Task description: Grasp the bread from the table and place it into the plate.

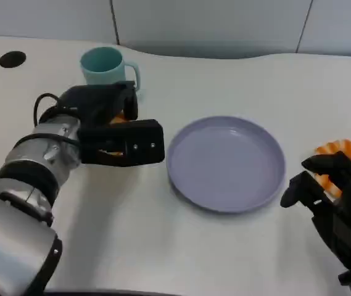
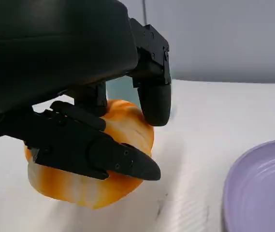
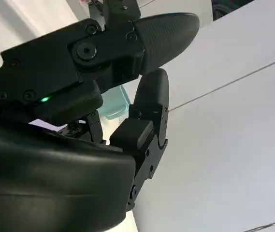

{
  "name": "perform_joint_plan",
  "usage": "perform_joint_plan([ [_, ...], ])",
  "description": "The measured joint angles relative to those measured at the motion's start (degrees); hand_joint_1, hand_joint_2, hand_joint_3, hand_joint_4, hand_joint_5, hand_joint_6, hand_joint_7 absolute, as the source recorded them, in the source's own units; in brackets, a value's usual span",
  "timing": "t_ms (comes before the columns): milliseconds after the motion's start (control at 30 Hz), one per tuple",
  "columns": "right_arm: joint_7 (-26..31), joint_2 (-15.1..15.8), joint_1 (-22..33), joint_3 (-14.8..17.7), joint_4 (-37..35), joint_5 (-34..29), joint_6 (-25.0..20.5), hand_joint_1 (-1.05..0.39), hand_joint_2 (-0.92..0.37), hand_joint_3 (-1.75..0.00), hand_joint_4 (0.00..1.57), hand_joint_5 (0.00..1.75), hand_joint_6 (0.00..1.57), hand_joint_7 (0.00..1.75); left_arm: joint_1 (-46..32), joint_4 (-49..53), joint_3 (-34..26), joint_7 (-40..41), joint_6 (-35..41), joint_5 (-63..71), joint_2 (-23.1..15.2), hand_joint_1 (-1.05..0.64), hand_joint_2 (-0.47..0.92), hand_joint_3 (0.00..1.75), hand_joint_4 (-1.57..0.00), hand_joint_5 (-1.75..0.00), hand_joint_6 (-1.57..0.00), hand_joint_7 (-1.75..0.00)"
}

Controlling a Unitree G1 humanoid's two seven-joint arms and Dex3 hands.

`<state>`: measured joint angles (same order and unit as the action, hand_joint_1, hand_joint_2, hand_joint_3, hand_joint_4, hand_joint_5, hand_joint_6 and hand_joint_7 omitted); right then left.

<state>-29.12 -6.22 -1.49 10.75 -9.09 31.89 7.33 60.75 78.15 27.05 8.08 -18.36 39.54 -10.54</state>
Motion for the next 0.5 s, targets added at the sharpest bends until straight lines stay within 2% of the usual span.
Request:
perform_joint_plan([
  [200,-0.3,-0.1,-0.9,0.1,-1.2,0.0,0.2,-0.57,-0.92,-0.17,0.58,1.73,0.76,0.91,1.5,-0.2,1.5,0.1,-1.0,1.0,1.4,-0.09,0.88,0.00,-0.74,-1.75,-0.49,-1.75],
  [500,-0.2,-0.4,-2.5,0.0,-3.1,-0.4,1.2,-0.57,-0.92,-0.18,0.59,1.70,0.76,0.89,3.9,-0.2,3.7,1.0,-2.6,2.5,4.7,-0.09,0.88,0.00,-0.74,-1.75,-0.49,-1.75],
])
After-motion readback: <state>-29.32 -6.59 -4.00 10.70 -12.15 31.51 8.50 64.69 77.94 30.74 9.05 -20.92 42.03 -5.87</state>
